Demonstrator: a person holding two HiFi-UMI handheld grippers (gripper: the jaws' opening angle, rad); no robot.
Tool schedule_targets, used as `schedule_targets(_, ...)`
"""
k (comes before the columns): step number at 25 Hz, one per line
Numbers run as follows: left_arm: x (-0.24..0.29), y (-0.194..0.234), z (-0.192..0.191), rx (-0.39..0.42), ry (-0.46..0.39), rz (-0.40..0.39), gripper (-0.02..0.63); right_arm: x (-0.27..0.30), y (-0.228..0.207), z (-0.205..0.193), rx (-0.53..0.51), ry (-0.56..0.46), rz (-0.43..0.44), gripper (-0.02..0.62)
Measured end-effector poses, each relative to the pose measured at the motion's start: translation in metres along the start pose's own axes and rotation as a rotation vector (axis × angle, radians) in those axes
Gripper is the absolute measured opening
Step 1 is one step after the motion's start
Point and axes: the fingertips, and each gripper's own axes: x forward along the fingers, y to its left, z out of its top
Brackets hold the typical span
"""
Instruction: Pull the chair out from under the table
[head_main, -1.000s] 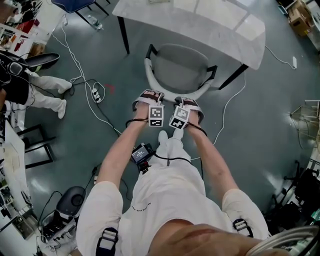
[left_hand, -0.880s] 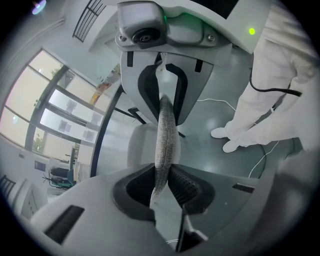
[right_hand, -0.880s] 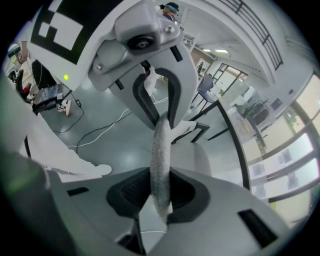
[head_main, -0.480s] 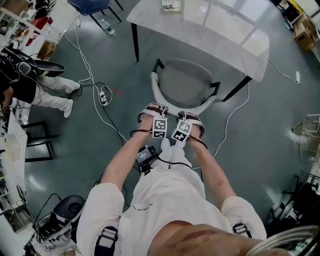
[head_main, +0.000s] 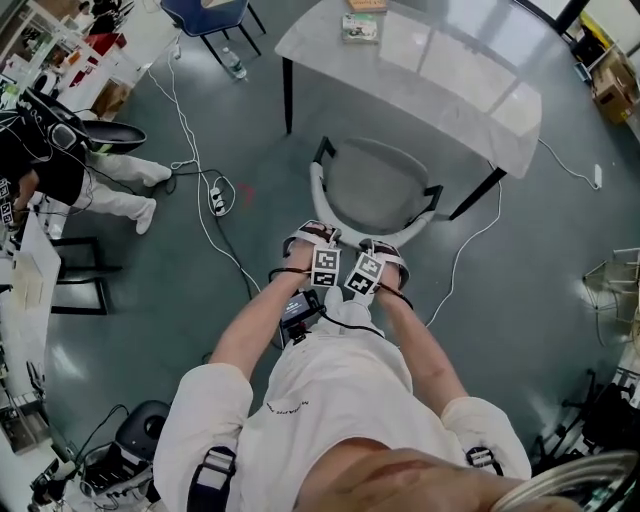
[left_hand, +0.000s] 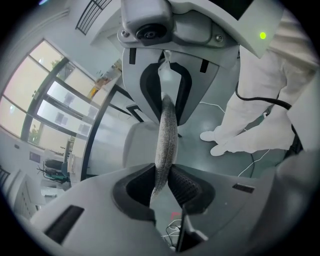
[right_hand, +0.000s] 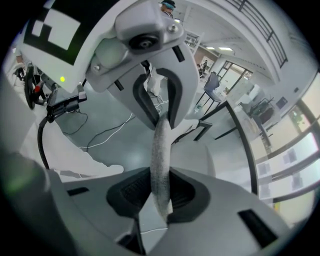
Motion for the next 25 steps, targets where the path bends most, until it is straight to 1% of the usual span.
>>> schedule_targets(11,-0.018,-0.038,0.003,-0.034,-0.003,-0.04,0.074,-0.012,0.04,0.003,-0.044,0.02,0.024,0.089)
schedule_targets(16,-0.022,-0.035,-0.006,-0.07,0.014,-0.04,0.074,-0.011,0.037,0.011,-0.064,0.034,0.028,0.089)
schedule_targets(21,-0.025,-0.051,0.001,-0.098,0.015,-0.061,0.074,-0.016,0.054,0.005,-0.06,0.033,0.053,0.088)
schedule_targets(25,-0.025,-0.055,0.006,-0.119,0.012,-0.059,0.074,-0.016,0.058,0.002,-0.085,0.031,0.079,0.087)
